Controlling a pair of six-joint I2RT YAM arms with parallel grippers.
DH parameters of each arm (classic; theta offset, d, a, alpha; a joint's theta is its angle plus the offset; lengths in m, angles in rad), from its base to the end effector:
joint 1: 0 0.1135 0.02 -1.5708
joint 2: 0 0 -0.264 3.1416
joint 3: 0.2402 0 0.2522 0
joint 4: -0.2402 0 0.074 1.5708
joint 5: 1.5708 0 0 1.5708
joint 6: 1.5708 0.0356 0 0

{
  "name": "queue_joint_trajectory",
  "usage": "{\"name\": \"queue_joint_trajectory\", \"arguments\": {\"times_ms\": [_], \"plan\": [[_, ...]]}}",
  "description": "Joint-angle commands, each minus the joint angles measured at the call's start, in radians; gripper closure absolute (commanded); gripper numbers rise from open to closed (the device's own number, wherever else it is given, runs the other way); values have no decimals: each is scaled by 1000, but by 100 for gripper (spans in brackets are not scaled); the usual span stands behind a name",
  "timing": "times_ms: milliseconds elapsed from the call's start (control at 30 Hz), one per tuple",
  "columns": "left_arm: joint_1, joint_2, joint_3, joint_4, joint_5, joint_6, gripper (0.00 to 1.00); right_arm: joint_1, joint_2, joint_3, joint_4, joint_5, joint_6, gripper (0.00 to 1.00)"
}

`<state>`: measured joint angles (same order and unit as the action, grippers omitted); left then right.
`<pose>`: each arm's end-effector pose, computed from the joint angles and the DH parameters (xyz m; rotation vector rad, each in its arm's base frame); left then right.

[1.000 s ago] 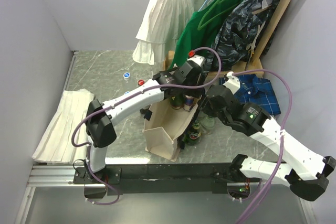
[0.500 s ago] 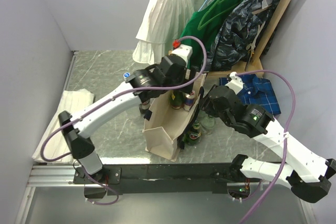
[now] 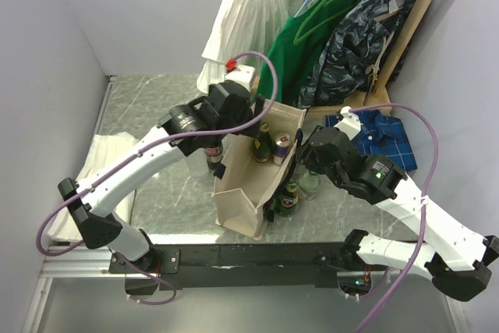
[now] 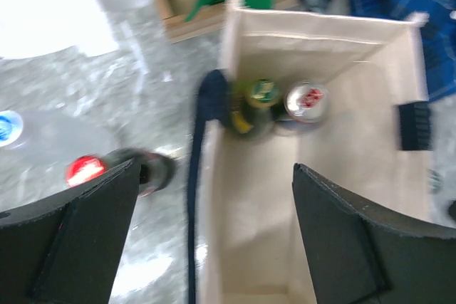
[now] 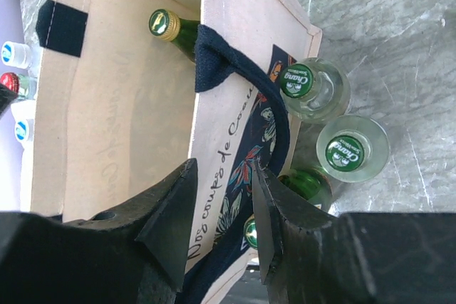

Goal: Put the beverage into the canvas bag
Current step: Place the drink in the canvas bag, then pick up the drink from the center of the board.

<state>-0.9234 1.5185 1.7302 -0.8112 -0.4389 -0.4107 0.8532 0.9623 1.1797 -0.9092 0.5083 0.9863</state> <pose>0.2055 -0.2468 0.4273 0.2945 2.1027 -0.3191 0.1290 0.1214 0.3745 0.4116 2.1623 0.4732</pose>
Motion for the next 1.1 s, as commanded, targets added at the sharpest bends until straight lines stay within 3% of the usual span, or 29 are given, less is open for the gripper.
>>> {"name": "queue_joint_trajectory", "arguments": {"times_ms": [0,333,867,1067], "plan": [[58,-92,-27,-22,-32,-16,7,4,12,52,16,19,-14,56],[176,-196,-144,-63,-1,-42,6,4,88,78,53,-19,-47,55],[290,-245,-234,-131,-11,-76,2,4,139,80,64,-45,-60,55],[340,-253,-282,-140,52,-97,1,6,144,77,61,-50,-66,55]]}}
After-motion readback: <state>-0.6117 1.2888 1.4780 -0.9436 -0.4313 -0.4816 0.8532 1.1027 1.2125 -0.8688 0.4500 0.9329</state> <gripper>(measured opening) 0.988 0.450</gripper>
